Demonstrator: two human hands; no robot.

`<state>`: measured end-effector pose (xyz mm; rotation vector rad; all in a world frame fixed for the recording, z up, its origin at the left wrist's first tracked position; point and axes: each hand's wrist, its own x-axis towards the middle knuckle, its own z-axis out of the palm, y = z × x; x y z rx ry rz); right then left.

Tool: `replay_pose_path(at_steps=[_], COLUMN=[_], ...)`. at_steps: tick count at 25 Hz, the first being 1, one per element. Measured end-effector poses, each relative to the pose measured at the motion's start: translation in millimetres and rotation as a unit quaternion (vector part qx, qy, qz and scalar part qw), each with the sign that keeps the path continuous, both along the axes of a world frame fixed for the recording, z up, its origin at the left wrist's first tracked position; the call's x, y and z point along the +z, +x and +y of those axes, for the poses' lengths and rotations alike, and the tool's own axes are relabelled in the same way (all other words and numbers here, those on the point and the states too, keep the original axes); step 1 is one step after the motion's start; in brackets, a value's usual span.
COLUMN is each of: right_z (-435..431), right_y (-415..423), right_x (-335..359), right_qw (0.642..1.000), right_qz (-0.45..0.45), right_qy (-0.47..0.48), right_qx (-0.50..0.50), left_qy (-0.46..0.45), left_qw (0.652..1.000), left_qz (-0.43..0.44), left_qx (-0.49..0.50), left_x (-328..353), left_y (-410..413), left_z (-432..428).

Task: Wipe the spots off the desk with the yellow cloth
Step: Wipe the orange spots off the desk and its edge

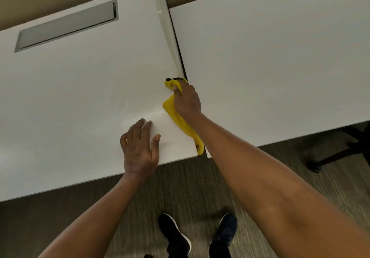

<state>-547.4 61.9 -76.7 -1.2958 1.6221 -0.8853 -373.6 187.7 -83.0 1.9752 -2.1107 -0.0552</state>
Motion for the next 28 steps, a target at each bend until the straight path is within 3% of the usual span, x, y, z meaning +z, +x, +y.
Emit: replay_pose_path(at_steps=[3,9,20,23,28], right_z=[16,156,-9,19,120], right_y=[-4,-6,8,9,15], right_x=[3,-6,14,11,-3], right_qw=[1.0,0.999,0.993,0.988,0.954], right_qz=[-0.005,0.002,0.117,0.154,0.293], right_qy=[-0.002,0.001,0.024,0.012,-0.041], right_qx=[0.005,-0.032,-0.012,-0.006,0.036], left_qy=[0.005,0.015,0.022,0.027,0.025], left_qw=[1.0,1.0,1.0,1.0,0.999], left_qz=[0.004,0.006,0.004,0.007,0.048], left_qx=[0.003,0.007,0.005,0.005,0.004], left_x=[3,4,4,5,8], left_y=[-1,-3,-1,-2,0], left_z=[0,0,-1,0,2])
